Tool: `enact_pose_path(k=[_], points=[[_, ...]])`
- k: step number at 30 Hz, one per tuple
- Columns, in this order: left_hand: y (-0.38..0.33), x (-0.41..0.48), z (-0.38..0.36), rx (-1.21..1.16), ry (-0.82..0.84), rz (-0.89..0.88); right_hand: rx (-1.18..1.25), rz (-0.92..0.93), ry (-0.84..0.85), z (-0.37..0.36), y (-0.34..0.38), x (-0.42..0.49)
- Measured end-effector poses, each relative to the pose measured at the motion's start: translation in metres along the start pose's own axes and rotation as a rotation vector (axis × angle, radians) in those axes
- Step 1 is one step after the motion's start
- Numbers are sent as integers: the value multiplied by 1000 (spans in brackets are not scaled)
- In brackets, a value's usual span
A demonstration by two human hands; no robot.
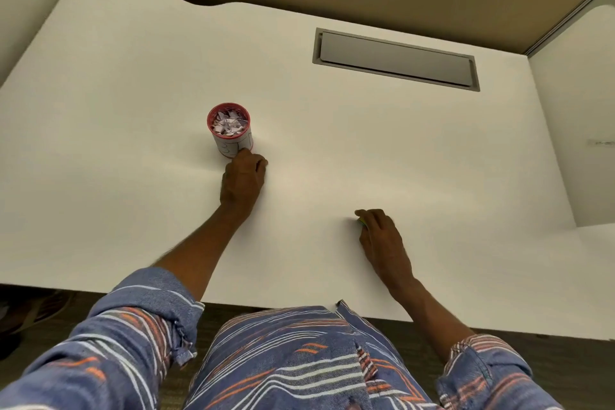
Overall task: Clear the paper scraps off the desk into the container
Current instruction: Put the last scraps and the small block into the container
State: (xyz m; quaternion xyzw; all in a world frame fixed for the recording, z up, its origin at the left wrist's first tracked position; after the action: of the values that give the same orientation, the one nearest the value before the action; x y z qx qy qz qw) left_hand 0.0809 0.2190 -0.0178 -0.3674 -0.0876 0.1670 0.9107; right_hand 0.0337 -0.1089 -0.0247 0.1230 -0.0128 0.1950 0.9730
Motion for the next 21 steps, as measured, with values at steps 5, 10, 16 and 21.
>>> enact_pose_path(k=[5,10,16,21], points=[[-3,-8,-4,-35,100,-24,66,-33,-10,-1,6,11],[-39,-2,40,-172,-15,-154,451,-263,-32,4,36,46],[-41,52,115,-8,-47,-211,787,-385,-36,14,104,139],[-22,77,127,112,41,-161,930,-291,-31,27,169,211]])
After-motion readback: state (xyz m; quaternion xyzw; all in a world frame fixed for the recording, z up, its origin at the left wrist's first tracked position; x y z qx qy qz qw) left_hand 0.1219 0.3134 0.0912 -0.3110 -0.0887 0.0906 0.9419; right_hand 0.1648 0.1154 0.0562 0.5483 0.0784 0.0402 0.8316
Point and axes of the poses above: each hand's wrist, its own x-axis towards the middle knuckle, its own z-axis out of the back of the hand, y = z × x, the point moved 7 cm from there along x, towards the middle knuckle, and after that the axes turned 10 degrees about -x, right-handed, at the moved point
